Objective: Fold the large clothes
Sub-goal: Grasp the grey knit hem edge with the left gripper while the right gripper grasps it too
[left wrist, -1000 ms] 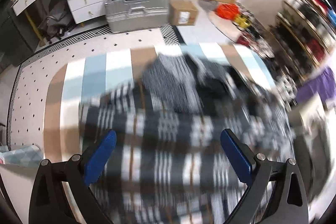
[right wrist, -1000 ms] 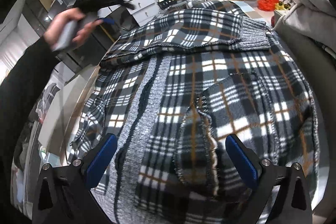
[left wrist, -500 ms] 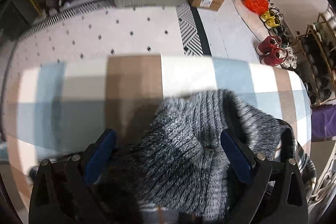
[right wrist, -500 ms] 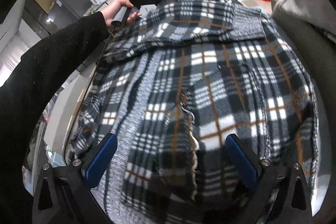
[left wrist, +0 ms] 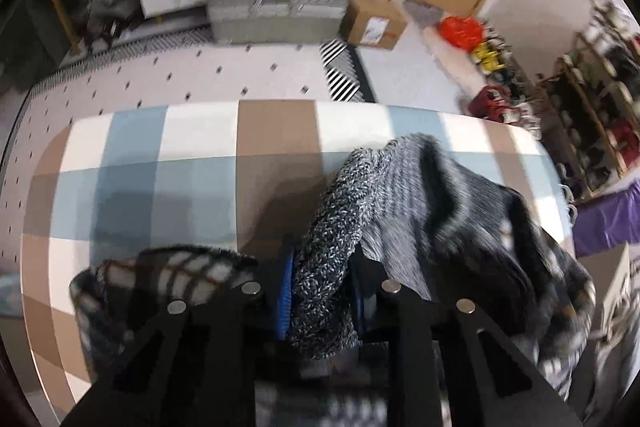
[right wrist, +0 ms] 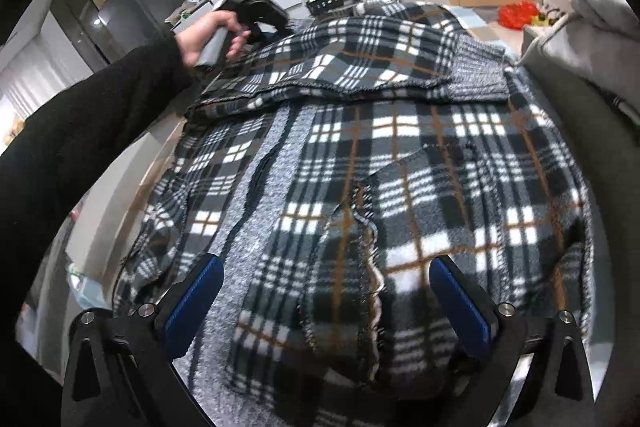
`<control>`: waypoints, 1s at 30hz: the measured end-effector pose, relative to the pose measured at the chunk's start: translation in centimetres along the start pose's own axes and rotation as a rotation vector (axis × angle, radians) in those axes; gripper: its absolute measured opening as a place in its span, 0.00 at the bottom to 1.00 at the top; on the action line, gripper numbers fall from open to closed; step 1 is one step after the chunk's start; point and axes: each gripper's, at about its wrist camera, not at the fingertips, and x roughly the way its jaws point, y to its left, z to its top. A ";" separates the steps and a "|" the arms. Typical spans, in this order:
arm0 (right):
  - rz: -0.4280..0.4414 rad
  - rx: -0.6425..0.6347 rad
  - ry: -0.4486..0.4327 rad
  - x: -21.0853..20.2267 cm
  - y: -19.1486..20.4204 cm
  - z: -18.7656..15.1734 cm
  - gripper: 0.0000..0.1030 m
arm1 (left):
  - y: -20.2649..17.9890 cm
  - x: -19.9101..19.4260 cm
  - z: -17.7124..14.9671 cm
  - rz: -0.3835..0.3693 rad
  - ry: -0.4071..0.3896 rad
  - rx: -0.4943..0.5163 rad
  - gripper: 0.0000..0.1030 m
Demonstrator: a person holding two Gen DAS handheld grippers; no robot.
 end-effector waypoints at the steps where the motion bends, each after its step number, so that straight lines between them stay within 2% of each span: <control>1: -0.008 0.002 -0.007 0.0 -0.1 0.1 1.00 | -0.4 -0.6 -0.2 -0.004 -0.024 0.022 0.17; 5: -0.043 0.088 -0.063 -0.7 -1.1 1.7 1.00 | -1.4 -2.5 -1.7 -0.055 -0.104 0.096 0.17; 8: -0.046 0.107 -0.166 -3.3 -1.0 5.1 1.00 | -1.3 -2.9 -2.3 -0.089 -0.116 0.128 0.17; 11: -0.085 -0.005 -0.266 -5.0 1.0 12.1 1.00 | -1.1 -3.4 -3.0 -0.116 -0.150 0.154 0.17; 13: -0.138 -0.076 -0.286 -4.5 2.8 17.1 1.00 | -1.0 -3.5 -3.3 -0.128 -0.169 0.157 0.17; 14: -0.135 -0.116 -0.287 -3.9 3.6 18.9 1.00 | -1.0 -3.4 -3.4 -0.135 -0.171 0.158 0.17; 16: -0.154 -0.223 -0.251 -0.7 5.2 24.6 1.00 | -0.9 -3.4 -3.4 -0.144 -0.181 0.155 0.17; 17: -0.165 -0.243 -0.221 0.7 5.5 26.2 1.00 | -0.8 -3.4 -3.4 -0.151 -0.184 0.154 0.17; 18: -0.175 -0.272 -0.165 3.3 5.9 28.6 1.00 | -0.8 -3.5 -3.5 -0.154 -0.186 0.154 0.17; 22: -0.212 -0.301 -0.001 12.9 5.2 34.6 0.99 | -0.5 -3.1 -2.9 -0.184 -0.190 0.135 0.17; 24: -0.244 -0.292 0.061 16.8 4.4 36.1 0.99 | -0.5 -2.9 -2.7 -0.195 -0.190 0.135 0.17; 26: -0.279 -0.296 0.164 20.9 3.5 36.8 0.98 | -0.5 -2.7 -2.8 -0.200 -0.196 0.143 0.17; 28: -0.322 -0.304 0.199 23.2 3.3 36.8 0.97 | -0.3 -2.3 -3.0 -0.218 -0.198 0.138 0.17; 30: -0.318 -0.318 0.221 25.1 3.2 36.7 0.96 | 0.0 -1.8 -3.1 -0.241 -0.202 0.130 0.17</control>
